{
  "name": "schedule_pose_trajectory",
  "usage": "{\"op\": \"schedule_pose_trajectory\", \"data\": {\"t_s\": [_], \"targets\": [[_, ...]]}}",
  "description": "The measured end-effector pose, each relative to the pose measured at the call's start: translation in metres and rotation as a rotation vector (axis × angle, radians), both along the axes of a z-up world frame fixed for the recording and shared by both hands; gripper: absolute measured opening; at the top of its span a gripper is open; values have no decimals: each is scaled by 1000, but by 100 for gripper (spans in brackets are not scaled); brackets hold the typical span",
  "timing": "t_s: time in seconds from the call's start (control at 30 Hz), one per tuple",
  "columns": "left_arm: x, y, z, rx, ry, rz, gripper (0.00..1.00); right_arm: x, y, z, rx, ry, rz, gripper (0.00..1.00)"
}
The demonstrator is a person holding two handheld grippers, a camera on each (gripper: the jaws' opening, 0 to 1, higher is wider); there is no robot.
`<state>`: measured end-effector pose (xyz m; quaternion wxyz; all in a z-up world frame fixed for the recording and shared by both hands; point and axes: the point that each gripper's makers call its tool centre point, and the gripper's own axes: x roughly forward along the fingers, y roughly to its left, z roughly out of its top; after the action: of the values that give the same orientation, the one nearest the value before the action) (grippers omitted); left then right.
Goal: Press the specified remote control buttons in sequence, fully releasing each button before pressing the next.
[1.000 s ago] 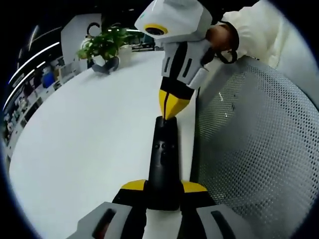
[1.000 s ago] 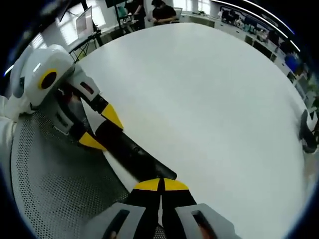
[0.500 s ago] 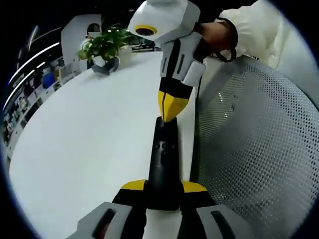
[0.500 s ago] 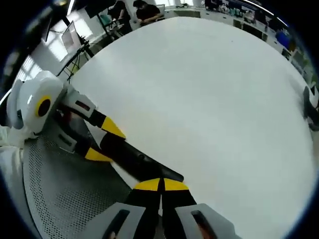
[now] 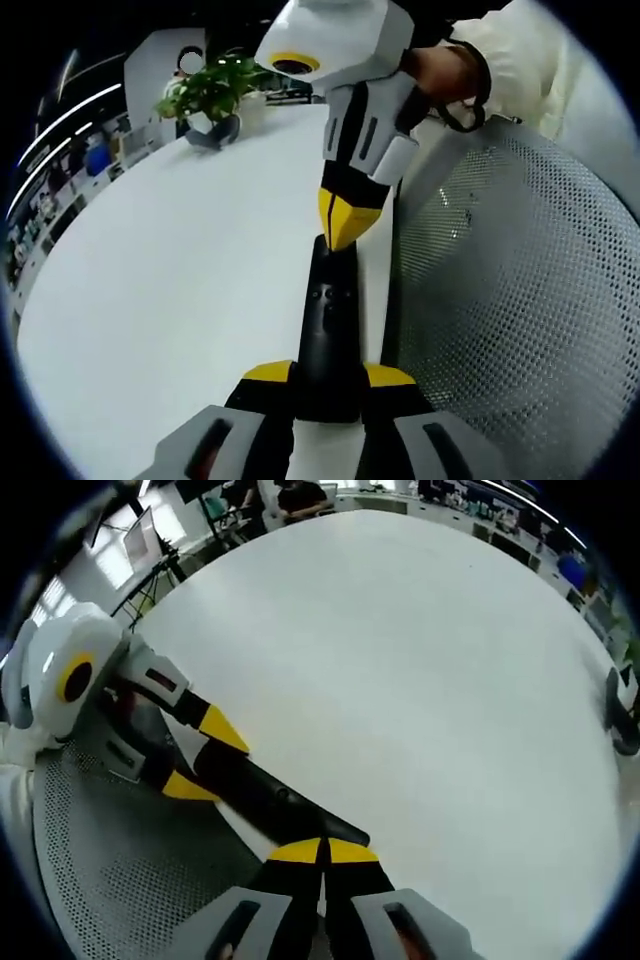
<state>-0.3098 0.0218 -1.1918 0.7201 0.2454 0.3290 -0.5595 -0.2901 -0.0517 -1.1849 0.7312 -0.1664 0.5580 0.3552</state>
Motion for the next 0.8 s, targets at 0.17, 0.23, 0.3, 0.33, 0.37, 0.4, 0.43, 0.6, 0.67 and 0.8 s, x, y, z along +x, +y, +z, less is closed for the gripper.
{"op": "schedule_pose_trajectory", "data": {"t_s": [0.17,0.23,0.3,0.33,0.37,0.4,0.43,0.6,0.67,0.8], "targets": [[0,0,0,-2,1,-1,23,1,0,-1,-37,5,8,0],[0,0,0,-3,1,0,23,1,-1,-1,-35,11,-15,0],[0,0,0,-2,0,-1,23,1,-1,0,-27,12,-29,0],[0,0,0,-3,0,-2,23,1,-2,0,-21,12,-37,0],[0,0,0,-4,-3,-5,23,1,-2,0,-12,14,-49,0],[0,0,0,-6,-5,-9,23,1,-2,0,-4,15,-62,0],[0,0,0,-6,-5,-10,23,2,-2,0,2,17,-77,0],[0,0,1,-10,-8,-12,23,2,-2,0,19,16,-113,0],[0,0,1,-9,-9,-13,23,2,-1,0,16,27,-123,0],[-1,0,1,-8,-10,-14,23,2,-1,0,9,42,-132,0]]}}
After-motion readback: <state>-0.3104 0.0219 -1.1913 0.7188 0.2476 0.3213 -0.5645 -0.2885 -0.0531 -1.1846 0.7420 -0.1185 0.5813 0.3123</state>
